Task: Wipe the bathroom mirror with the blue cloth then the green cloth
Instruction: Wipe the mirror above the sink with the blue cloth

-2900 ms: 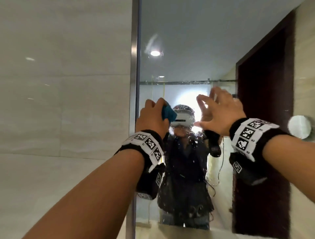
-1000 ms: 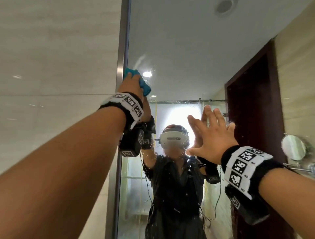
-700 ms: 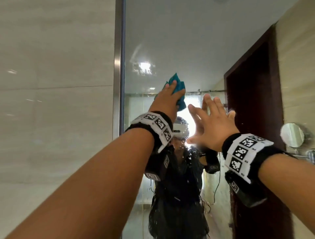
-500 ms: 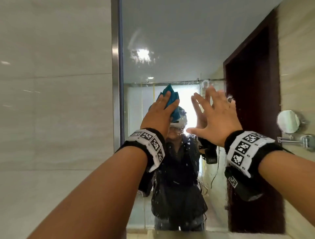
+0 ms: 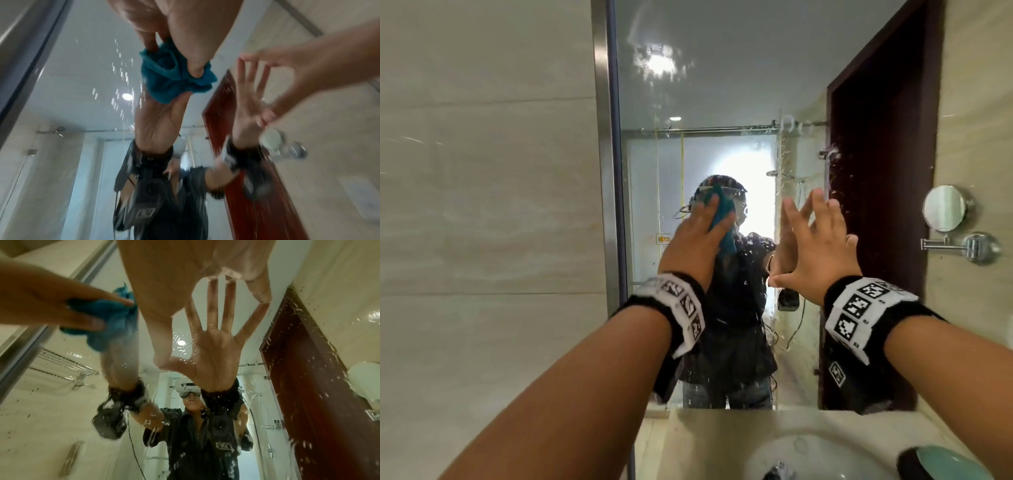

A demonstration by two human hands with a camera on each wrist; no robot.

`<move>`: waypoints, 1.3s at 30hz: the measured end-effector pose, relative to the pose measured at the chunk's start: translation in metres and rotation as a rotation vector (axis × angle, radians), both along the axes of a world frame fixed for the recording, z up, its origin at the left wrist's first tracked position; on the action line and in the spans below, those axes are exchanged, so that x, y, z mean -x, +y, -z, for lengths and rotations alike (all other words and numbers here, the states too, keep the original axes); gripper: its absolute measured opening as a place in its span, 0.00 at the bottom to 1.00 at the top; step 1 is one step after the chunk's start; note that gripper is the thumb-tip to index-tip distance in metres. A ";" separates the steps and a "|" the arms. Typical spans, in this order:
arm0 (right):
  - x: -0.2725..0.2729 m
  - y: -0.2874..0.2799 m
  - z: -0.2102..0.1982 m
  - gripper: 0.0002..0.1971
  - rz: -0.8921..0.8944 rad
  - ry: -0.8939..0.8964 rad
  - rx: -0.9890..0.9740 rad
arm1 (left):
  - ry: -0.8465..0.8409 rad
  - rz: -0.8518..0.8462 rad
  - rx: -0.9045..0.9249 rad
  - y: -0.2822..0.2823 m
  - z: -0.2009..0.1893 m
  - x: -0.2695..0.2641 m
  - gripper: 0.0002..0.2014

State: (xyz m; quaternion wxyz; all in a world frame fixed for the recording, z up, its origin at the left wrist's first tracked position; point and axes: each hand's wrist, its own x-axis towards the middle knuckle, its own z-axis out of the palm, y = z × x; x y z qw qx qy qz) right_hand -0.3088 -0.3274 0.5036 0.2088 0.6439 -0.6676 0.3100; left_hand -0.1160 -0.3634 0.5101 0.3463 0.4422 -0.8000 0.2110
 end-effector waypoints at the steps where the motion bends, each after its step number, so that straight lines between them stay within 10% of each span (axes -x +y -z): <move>1: 0.000 -0.001 0.000 0.67 0.000 0.002 -0.001 | 0.098 0.015 -0.011 0.001 -0.015 0.001 0.34; 6: 0.002 -0.002 -0.001 0.66 -0.001 0.011 0.002 | 0.140 -0.026 -0.018 0.004 -0.064 0.017 0.39; 19: 0.000 0.002 -0.001 0.67 0.066 0.058 0.019 | -0.462 -0.018 -0.038 0.006 0.059 -0.005 0.34; 26: -0.037 0.012 0.007 0.54 -0.035 0.260 0.105 | 0.291 -0.107 -0.007 0.008 -0.015 -0.047 0.34; 30: -0.054 0.004 0.007 0.57 -0.085 0.219 -0.037 | 0.452 -0.033 0.019 0.002 -0.012 -0.046 0.32; 39: -0.060 -0.002 0.008 0.63 -0.031 0.234 -0.098 | -0.157 -0.046 0.190 -0.015 0.056 -0.060 0.33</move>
